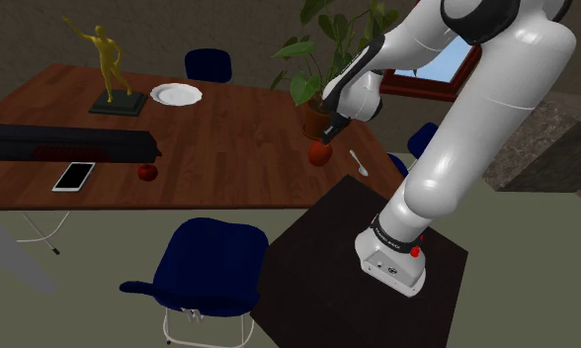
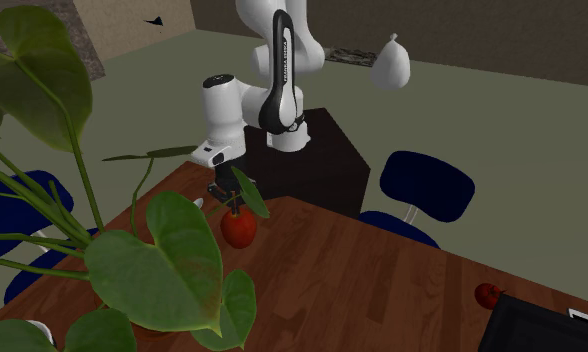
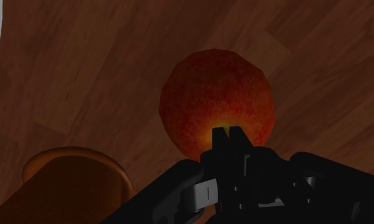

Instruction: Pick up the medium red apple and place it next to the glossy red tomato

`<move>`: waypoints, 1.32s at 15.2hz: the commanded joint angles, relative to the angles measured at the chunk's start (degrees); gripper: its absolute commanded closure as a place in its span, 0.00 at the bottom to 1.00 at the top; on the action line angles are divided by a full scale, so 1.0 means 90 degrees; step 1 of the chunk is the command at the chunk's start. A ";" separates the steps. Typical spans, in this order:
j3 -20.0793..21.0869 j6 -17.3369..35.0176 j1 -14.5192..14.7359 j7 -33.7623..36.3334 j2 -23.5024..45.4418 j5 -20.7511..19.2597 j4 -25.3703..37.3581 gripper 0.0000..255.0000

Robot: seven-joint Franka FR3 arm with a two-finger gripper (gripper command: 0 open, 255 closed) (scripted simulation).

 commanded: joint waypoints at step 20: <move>0.0202 -0.1809 -0.0753 0.2641 -0.2023 -0.3448 0.0147 1.00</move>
